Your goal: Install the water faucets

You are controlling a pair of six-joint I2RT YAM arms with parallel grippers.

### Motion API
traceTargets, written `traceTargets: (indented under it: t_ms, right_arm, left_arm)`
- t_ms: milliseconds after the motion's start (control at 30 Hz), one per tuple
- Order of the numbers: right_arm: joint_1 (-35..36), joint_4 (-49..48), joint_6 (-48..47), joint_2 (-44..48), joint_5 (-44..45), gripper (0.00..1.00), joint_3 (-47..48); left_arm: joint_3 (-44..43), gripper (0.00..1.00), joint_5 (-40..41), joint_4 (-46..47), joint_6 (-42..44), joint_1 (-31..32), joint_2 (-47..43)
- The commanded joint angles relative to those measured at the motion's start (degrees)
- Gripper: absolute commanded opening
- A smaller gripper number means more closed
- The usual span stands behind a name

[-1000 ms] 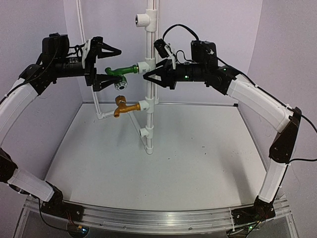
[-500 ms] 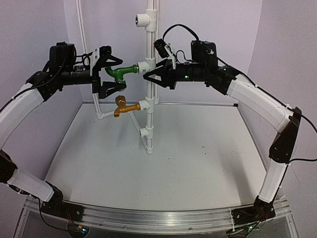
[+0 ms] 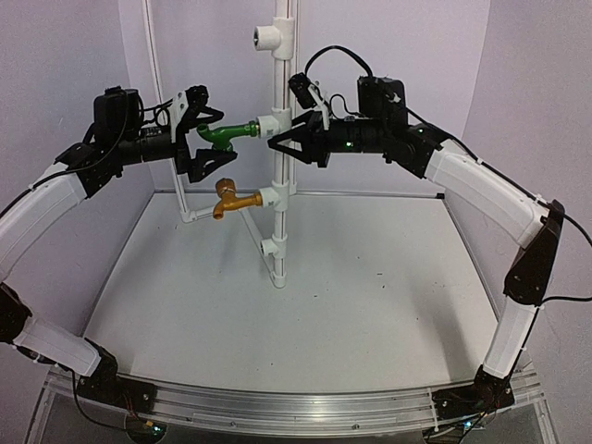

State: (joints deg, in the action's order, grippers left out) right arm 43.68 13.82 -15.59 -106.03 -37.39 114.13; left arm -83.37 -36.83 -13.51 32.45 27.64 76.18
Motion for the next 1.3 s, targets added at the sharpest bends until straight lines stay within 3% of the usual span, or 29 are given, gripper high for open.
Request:
traceTargets:
  t_ms: [0,533,733,1267]
  right_arm:
    - [-0.30,-0.15,-1.60,3.06,0.24,0.00,-1.58]
    - [-0.97,-0.11,-2.07,5.38,-2.16,0.00,-4.26]
    - [-0.96,-0.13,-2.08,5.57,-2.26,0.00,-4.60]
    - [-0.97,0.17,-1.67,3.38,-4.01,0.00,-1.30]
  left_arm:
    - [-0.07,1.00,0.87,5.90,-3.97,-2.51,-1.09]
    - [-1.43,1.00,-3.00,9.40,-2.60,-7.07,1.41]
    - [1.98,1.00,-4.25,10.85,-2.25,-7.07,1.17]
    - [1.39,1.00,0.25,18.39,-9.42,-8.24,3.29]
